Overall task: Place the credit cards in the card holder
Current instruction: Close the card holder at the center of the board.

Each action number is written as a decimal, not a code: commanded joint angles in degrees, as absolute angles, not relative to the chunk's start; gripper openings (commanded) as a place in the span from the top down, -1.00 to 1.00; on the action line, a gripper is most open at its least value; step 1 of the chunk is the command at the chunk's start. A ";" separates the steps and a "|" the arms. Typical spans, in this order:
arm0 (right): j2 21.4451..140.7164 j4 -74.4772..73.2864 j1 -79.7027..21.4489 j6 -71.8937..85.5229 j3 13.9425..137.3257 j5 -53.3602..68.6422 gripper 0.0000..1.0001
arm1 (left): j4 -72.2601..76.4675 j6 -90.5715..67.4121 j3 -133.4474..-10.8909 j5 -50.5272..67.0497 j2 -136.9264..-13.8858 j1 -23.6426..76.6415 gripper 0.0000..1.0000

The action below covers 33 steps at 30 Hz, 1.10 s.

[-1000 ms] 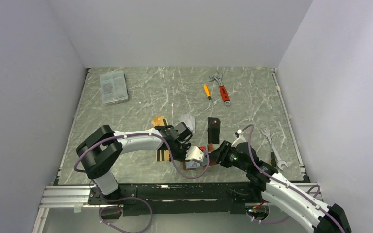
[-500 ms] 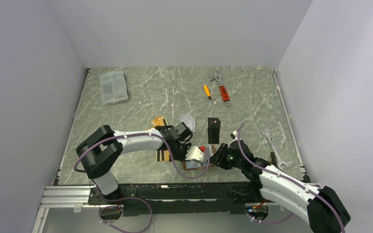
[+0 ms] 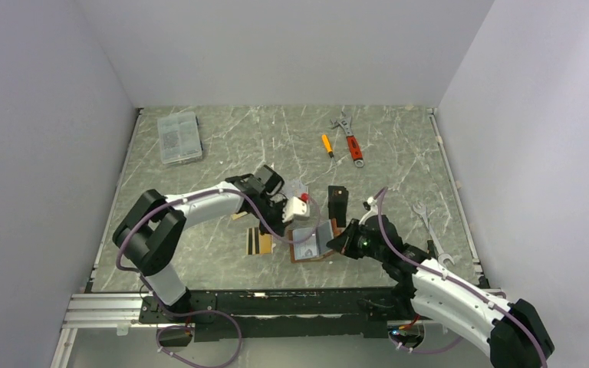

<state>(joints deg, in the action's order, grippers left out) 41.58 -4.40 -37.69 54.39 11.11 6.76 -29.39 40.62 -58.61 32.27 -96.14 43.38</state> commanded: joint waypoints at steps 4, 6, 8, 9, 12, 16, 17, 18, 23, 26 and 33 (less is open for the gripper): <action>41.23 -8.56 -38.54 46.37 20.45 9.85 1.00 | -25.46 32.53 -60.23 39.28 -90.57 34.25 0.91; 39.69 -10.58 -38.62 44.94 21.86 10.22 1.00 | -21.52 28.41 -59.55 36.38 -89.43 31.87 0.92; 38.10 -11.76 -38.60 43.77 22.87 11.38 1.00 | -18.98 26.23 -59.12 32.08 -89.26 30.73 0.92; 37.49 -12.19 -38.66 43.14 23.43 12.06 1.00 | -17.95 26.02 -58.84 31.37 -89.40 30.41 0.92; 36.56 -12.37 -38.66 41.67 24.98 15.29 1.00 | -17.32 26.56 -59.17 32.25 -90.63 30.15 0.92; 37.03 -11.90 -38.68 40.08 28.01 19.42 1.00 | -15.43 28.57 -58.92 38.12 -91.45 29.64 0.92; 37.10 -12.26 -38.65 39.82 29.12 19.91 1.00 | -15.66 29.24 -59.13 40.43 -91.64 29.56 0.92; 36.86 -12.54 -38.66 39.59 30.12 20.23 1.00 | -16.22 29.87 -59.59 42.34 -92.06 29.52 0.93; 34.61 -11.59 -38.66 41.92 31.15 20.00 1.00 | -20.48 33.44 -60.12 51.13 -93.20 29.53 0.95; 33.57 -7.01 -38.59 45.01 28.92 19.74 1.00 | -21.38 33.81 -58.85 54.57 -91.19 29.51 0.97; 34.51 5.88 -38.40 52.32 22.30 16.57 1.00 | -25.37 32.51 -58.23 64.38 -84.15 30.08 0.99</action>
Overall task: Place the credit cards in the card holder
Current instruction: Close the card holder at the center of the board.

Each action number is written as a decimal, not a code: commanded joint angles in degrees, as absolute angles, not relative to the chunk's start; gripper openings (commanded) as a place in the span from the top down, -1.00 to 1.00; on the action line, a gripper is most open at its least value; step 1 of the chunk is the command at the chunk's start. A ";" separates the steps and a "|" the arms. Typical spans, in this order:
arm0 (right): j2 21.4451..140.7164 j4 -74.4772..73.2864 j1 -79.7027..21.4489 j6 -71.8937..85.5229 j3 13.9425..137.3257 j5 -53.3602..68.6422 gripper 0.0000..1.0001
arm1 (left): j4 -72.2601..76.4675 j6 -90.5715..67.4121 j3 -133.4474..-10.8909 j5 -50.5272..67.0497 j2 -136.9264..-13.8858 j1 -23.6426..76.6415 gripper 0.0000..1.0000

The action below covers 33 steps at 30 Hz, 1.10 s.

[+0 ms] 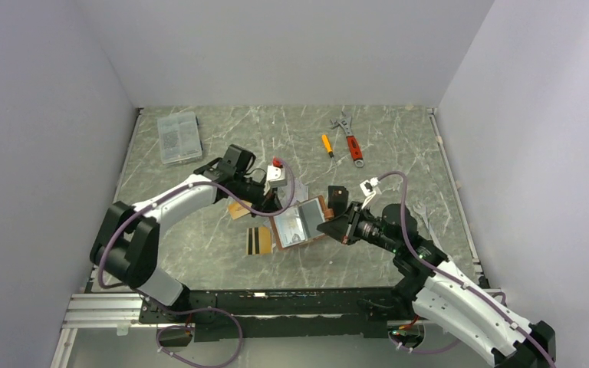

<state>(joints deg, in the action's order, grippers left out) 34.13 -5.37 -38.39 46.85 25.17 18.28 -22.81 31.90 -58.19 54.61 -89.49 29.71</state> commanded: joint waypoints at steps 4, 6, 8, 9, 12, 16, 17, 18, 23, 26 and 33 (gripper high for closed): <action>36.14 7.07 -38.39 53.17 21.31 14.94 1.00 | -27.81 33.26 -57.20 66.57 -81.44 30.37 1.00; 36.08 6.83 -38.41 53.40 21.00 13.92 1.00 | -29.87 34.46 -56.85 67.28 -81.07 30.41 1.00; 36.41 6.56 -38.45 53.52 20.87 13.28 1.00 | -31.60 35.94 -56.16 67.94 -81.00 30.41 1.00; 36.66 6.92 -38.45 53.63 20.58 13.37 1.00 | -31.92 36.12 -55.85 68.02 -80.95 30.39 1.00; 38.05 8.22 -38.49 54.24 19.84 14.29 1.00 | -31.90 35.64 -55.65 68.68 -80.99 30.40 1.00; 39.92 10.77 -38.84 55.35 17.94 15.64 1.00 | -30.29 33.42 -57.12 70.56 -82.54 31.17 1.00; 40.38 11.37 -38.86 55.70 17.25 15.83 1.00 | -30.79 33.47 -58.42 70.69 -83.45 31.75 1.00; 40.74 11.97 -38.88 55.98 16.72 16.00 1.00 | -31.16 33.48 -59.14 70.63 -84.28 32.43 1.00; 43.13 13.96 -39.10 57.49 13.92 17.05 1.00 | -29.14 31.70 -61.33 67.36 -88.53 37.00 1.00; 44.12 14.86 -39.08 58.46 12.43 17.62 1.00 | -28.44 30.70 -62.91 64.61 -92.92 39.62 1.00; 49.83 13.84 -38.55 59.17 10.31 19.84 0.40 | -31.69 31.27 -68.58 53.46 -103.59 42.49 1.00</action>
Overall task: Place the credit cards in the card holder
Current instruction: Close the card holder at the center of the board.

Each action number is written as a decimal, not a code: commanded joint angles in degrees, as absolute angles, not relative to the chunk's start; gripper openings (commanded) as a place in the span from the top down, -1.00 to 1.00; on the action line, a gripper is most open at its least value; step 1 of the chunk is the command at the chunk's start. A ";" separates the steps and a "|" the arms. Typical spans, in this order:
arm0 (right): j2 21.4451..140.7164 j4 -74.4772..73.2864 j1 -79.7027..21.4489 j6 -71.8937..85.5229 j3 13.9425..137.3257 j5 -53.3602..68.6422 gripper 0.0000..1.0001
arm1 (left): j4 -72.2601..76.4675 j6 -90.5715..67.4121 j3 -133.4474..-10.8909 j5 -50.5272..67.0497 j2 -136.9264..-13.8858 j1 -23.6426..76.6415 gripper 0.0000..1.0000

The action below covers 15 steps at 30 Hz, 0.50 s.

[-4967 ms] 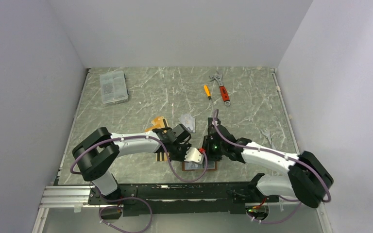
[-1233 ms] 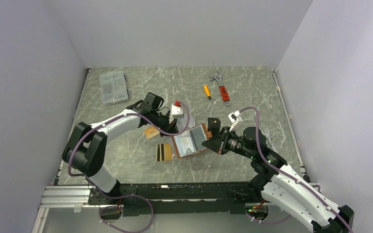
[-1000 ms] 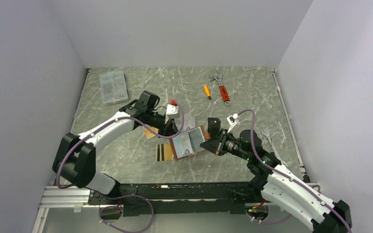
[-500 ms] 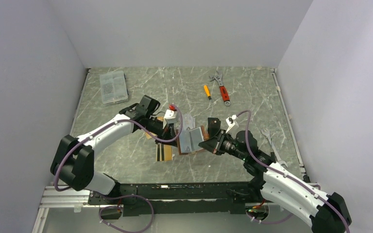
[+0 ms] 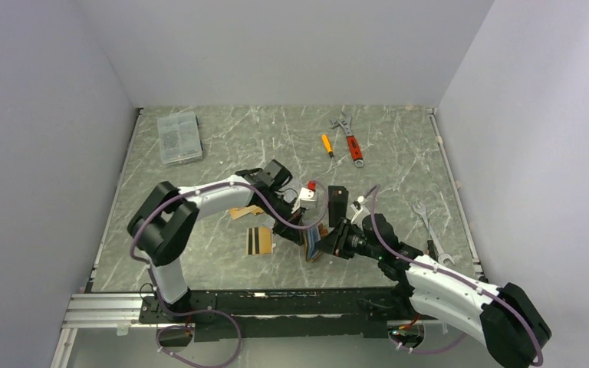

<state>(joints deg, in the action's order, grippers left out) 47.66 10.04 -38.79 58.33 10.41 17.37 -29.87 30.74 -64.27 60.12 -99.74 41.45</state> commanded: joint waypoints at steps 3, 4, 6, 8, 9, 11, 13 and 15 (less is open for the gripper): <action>53.33 11.89 -37.27 58.06 11.23 21.62 0.14 | -33.35 31.55 -71.13 49.98 -106.86 43.48 1.00; 54.27 10.52 -36.99 57.41 11.73 21.84 0.05 | -34.27 32.08 -72.16 48.92 -107.68 44.01 1.00; 54.84 7.37 -36.89 56.34 12.72 21.54 -0.02 | -35.54 32.62 -73.64 47.58 -108.98 44.82 1.00; 54.12 4.48 -36.59 55.78 13.06 20.84 -0.08 | -36.24 32.71 -74.88 47.03 -109.85 45.36 1.00; 53.81 3.21 -36.24 55.34 13.10 20.85 -0.10 | -36.68 32.88 -75.72 46.98 -110.25 45.69 1.00; 52.50 -1.03 -35.45 54.28 13.68 20.07 -0.11 | -37.79 33.19 -77.80 46.94 -111.07 46.19 1.00; 50.21 -5.74 -34.90 53.27 13.92 18.86 -0.12 | -39.50 33.64 -80.34 47.42 -112.12 46.79 1.00; 46.62 -9.61 -34.76 53.25 14.15 16.66 -0.17 | -41.30 34.04 -82.66 48.16 -113.01 47.49 1.00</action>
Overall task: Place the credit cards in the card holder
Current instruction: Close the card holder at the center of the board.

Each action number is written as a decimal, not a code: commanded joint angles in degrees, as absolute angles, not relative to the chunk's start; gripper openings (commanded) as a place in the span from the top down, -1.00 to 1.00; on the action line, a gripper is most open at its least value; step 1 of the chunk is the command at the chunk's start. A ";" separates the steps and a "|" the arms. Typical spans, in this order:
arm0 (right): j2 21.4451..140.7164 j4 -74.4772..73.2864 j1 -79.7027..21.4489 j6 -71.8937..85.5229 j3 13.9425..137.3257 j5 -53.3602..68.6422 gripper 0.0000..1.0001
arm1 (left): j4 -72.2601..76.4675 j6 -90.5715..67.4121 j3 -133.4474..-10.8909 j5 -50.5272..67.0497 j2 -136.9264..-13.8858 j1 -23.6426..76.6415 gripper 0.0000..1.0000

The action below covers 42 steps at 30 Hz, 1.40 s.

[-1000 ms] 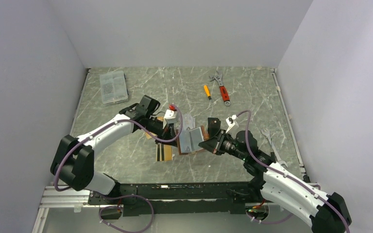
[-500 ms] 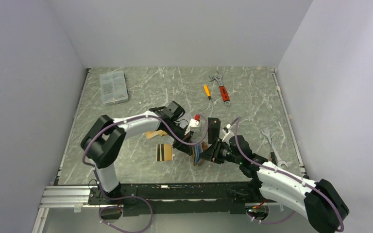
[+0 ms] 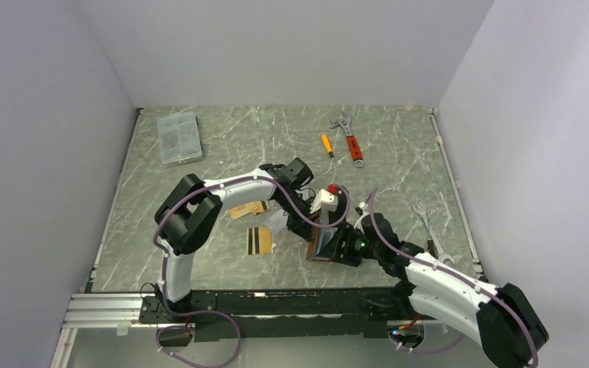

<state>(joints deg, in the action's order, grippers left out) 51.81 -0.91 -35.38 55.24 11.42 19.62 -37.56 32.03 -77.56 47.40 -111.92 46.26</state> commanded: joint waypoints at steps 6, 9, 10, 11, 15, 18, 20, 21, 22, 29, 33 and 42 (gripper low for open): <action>39.09 -20.31 -34.45 53.08 16.95 8.95 -0.23 | -43.88 34.07 -86.09 48.34 -114.03 49.93 1.00; 38.33 -25.48 -34.44 53.77 18.57 4.07 -0.17 | -44.00 34.08 -86.48 47.80 -115.38 50.48 1.00; 38.04 -25.44 -34.46 53.83 18.63 3.65 -0.13 | -44.06 33.98 -86.64 47.61 -116.01 50.53 1.00; 37.81 -25.78 -34.45 54.19 18.63 2.83 -0.09 | -43.96 33.93 -86.73 47.37 -116.56 50.57 1.00; 36.04 -26.73 -34.43 54.69 18.80 0.08 0.03 | -46.13 35.43 -87.02 45.84 -117.94 50.47 1.00; 35.48 -27.13 -34.36 54.62 19.44 -3.82 0.14 | -48.19 37.23 -86.67 47.22 -116.59 49.02 1.00; 36.72 -26.54 -34.27 54.20 20.29 -5.16 0.21 | -48.44 36.66 -86.51 48.01 -115.55 47.36 1.00; 37.53 -25.75 -34.20 53.95 20.49 -5.53 0.22 | -49.15 36.80 -86.91 48.48 -115.25 46.59 1.00; 38.46 -24.43 -34.07 53.61 20.66 -5.82 0.22 | -50.76 37.38 -87.69 48.59 -115.12 46.00 1.00; 41.56 -20.54 -32.69 52.03 21.22 -2.96 0.08 | -50.54 36.85 -84.82 46.65 -111.42 45.21 0.98; 40.42 -22.84 -31.89 52.77 20.78 -3.49 0.14 | -54.30 39.47 -89.94 49.66 -114.38 47.63 0.99; 39.04 -22.88 -30.59 52.97 19.43 -1.87 0.15 | -62.58 41.08 -92.22 24.81 -108.17 46.85 0.51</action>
